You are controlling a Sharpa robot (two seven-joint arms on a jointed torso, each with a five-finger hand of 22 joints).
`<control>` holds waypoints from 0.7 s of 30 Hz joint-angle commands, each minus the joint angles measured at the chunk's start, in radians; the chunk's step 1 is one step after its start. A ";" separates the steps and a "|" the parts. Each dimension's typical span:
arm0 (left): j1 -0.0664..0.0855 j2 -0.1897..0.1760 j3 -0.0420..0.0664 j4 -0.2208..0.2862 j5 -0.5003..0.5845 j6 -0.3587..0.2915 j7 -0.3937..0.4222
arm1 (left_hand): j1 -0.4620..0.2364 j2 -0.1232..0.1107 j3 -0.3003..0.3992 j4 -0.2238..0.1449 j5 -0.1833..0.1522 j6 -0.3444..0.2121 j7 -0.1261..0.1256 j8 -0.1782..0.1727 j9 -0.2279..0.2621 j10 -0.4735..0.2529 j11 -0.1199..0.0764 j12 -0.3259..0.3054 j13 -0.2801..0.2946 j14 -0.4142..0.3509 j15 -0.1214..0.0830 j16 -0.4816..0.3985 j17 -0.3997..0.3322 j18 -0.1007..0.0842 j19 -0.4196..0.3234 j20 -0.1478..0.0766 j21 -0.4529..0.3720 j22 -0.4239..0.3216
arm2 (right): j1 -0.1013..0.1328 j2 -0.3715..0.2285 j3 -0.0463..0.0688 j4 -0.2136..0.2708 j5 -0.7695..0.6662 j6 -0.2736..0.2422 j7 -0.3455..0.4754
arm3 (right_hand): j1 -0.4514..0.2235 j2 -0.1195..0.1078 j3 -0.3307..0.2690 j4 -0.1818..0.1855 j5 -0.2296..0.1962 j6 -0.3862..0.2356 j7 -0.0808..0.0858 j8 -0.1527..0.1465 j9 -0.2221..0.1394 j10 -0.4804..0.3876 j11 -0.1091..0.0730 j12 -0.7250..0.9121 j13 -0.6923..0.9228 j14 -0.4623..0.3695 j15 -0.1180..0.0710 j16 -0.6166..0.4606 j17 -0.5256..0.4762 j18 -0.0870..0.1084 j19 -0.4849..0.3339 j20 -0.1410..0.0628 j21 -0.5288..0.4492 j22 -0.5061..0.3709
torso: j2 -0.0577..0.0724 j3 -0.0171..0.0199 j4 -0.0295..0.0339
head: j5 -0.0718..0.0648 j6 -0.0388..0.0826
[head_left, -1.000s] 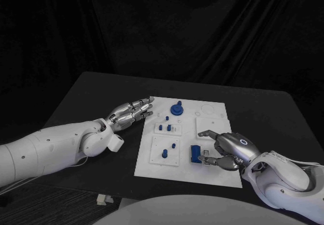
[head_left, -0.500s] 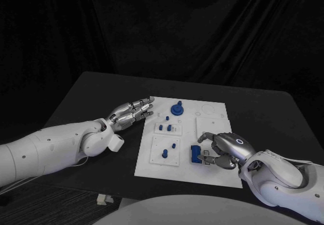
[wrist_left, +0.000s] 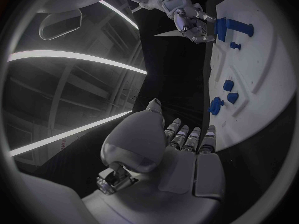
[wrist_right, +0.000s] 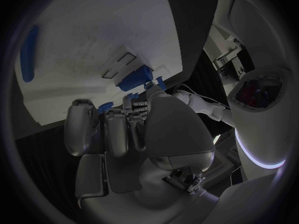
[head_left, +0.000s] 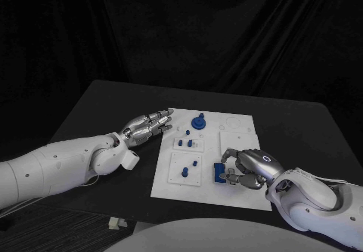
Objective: Assemble the parts on the task board
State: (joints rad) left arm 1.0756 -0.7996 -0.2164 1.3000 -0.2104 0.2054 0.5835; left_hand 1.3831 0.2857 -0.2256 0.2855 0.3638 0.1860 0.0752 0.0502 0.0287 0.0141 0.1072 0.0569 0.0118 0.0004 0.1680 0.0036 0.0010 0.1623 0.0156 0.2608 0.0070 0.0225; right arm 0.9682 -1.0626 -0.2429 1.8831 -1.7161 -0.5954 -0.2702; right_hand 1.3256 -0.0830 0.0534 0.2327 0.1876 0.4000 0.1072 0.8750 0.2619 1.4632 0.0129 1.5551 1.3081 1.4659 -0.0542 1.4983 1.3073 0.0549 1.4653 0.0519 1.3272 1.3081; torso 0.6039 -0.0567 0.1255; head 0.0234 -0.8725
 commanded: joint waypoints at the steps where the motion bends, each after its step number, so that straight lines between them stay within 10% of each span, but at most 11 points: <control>1: -0.002 0.002 0.001 0.002 0.006 0.012 0.012 | 0.005 0.004 0.008 0.000 0.004 -0.001 0.007 0.006 0.001 -0.001 0.007 0.003 0.001 0.000 0.005 -0.004 -0.001 0.005 -0.003 0.007 0.005 0.001 | -0.007 0.000 -0.005 -0.005 0.000 0.026 -0.014 | 0.017 -0.003 -0.004 -0.004 -0.015 -0.007 0.000 0.024 0.017 0.097 -0.003 0.007 0.247 0.070 -0.001 0.003 0.109 0.002 0.001 0.004 -0.002 0.188 | 0.000 0.0002 0.0001 | 0.003 0.000; 12: -0.002 0.001 0.001 0.002 0.006 0.012 0.011 | 0.005 0.004 0.011 -0.001 0.004 0.000 0.008 0.007 0.001 -0.002 0.008 0.003 0.001 0.000 0.006 -0.004 -0.001 0.005 -0.002 0.008 0.005 0.002 | -0.008 0.001 -0.004 -0.006 0.000 0.025 -0.021 | 0.071 0.018 -0.010 -0.025 -0.130 -0.031 -0.007 0.111 0.088 0.106 -0.008 0.015 0.261 0.070 -0.005 0.003 0.108 0.002 0.001 0.000 -0.003 0.188 | 0.001 0.0000 0.0004 | 0.002 0.000; 21: -0.002 0.001 0.001 0.003 0.006 0.012 0.011 | 0.006 0.004 0.011 -0.001 0.004 -0.001 0.008 0.007 0.001 -0.002 0.008 0.003 0.001 0.000 0.006 -0.004 -0.001 0.005 -0.003 0.008 0.005 0.001 | -0.008 0.003 -0.004 -0.006 0.000 0.020 -0.025 | 0.082 0.046 -0.017 -0.031 -0.138 -0.017 -0.011 0.162 0.126 0.108 -0.009 0.016 0.263 0.070 -0.007 0.004 0.111 0.001 0.002 -0.002 -0.002 0.189 | 0.000 0.0001 0.0005 | 0.003 0.000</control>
State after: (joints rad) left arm 1.0748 -0.7999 -0.2164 1.3006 -0.2104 0.2066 0.5830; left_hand 1.3831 0.2858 -0.2185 0.2840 0.3639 0.1860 0.0752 0.0502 0.0286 0.0141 0.1072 0.0569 0.0117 0.0004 0.1680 0.0036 0.0015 0.1623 0.0119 0.2644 0.0070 0.0224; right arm 0.9682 -1.0577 -0.2412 1.8841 -1.7158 -0.6040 -0.2695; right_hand 1.4087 -0.0443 0.0385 0.2066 0.0563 0.3763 0.0985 1.0280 0.3820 1.4671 0.0090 1.5662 1.3078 1.4659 -0.0542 1.4983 1.3073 0.0548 1.4652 0.0519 1.3272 1.3081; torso 0.6048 -0.0566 0.1259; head 0.0264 -0.8725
